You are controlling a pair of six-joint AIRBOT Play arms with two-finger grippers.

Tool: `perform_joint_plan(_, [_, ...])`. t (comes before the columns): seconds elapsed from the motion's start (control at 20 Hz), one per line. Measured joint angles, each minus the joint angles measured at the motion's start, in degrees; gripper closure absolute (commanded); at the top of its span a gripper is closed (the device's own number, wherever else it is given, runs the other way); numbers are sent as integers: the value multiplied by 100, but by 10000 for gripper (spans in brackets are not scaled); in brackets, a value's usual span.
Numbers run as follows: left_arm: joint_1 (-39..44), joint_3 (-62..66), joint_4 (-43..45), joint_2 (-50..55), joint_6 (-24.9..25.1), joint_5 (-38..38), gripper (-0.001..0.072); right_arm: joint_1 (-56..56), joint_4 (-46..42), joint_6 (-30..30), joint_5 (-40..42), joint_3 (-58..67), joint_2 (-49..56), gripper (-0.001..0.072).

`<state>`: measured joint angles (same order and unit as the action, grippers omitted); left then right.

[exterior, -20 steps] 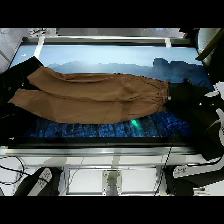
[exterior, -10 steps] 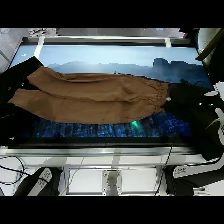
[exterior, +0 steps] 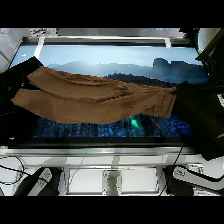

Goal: Fold the clothes and pants, and hang the long-sleeved shirts on hangers.

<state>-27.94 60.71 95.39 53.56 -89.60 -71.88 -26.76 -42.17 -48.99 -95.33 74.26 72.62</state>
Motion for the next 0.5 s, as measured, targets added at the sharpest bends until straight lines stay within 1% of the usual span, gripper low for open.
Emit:
perform_joint_plan(0.05, [0,0,0,0,0,37,13,0,-282,-96,111,-125,-55,490])
perform_joint_plan(0.1, [0,0,0,0,0,44,13,0,-546,-166,264,-326,-81,437])
perform_joint_plan(0.2, [0,0,0,0,0,66,13,0,-914,-278,651,-824,-72,437])
perform_joint_plan(0.35, [0,0,-2,0,0,94,13,-39,-1270,-358,1010,-1360,-26,438])
perform_joint_plan(0.5, [0,0,11,2,2,295,13,-273,-1499,-378,918,-1530,-68,448])
